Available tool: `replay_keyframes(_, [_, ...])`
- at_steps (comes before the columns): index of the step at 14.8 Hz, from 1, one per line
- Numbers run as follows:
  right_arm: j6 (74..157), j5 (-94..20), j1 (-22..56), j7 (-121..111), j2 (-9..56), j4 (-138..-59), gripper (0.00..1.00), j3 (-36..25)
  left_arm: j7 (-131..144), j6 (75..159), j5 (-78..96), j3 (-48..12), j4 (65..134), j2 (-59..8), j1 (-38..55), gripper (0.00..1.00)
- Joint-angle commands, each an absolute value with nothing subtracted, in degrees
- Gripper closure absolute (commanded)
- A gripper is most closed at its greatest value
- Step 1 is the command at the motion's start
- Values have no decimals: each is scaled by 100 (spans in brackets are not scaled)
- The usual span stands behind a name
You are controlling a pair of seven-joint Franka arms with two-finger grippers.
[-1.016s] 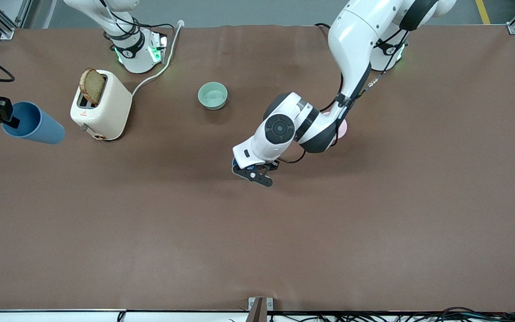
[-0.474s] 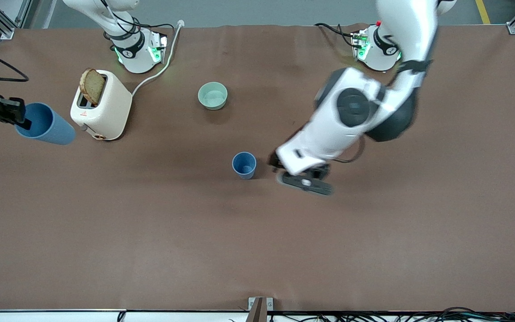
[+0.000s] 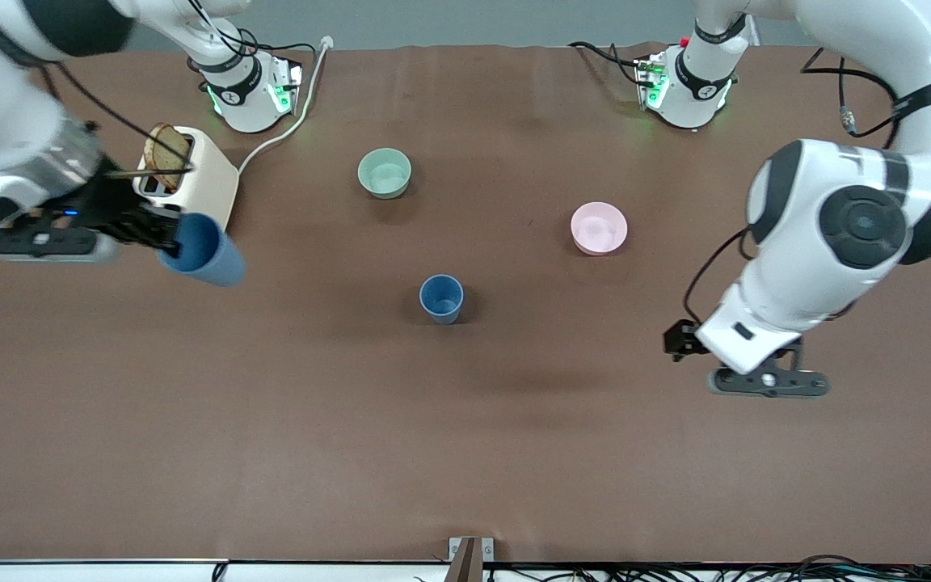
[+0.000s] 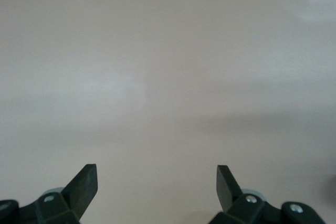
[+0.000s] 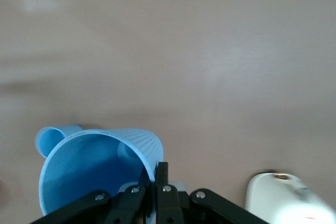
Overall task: Stack blue cups with both arms
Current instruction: 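Release the cup with the left gripper while the right gripper carries its cup, then lower the held cup into the center cup and open the right gripper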
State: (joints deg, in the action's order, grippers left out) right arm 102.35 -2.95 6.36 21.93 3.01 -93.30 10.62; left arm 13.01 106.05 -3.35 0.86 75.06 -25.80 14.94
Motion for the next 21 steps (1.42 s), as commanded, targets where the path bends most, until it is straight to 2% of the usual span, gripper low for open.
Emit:
replay_keyframes(1, [10983,-272,895,3257,456,-9729,99,1353,1354,10468,-448,0,7647,-2154,1003,0])
replay_keyframes(4, [11529,-264,1510,4093,895,-9738,99,1354,1310,10450,-212,0,7629,-1864,687,0])
replay_keyframes(7, [12389,-255,1950,4639,1185,-10106,99,1362,1283,10424,289,26,7760,-1426,396,0])
replay_keyframes(12, [13358,-246,2522,4912,1493,-10643,99,1362,785,9642,237,26,7866,-827,123,0])
replay_keyframes(21, [13702,210,2549,4913,1881,-10723,100,1354,422,9589,229,9,7936,-896,97,0])
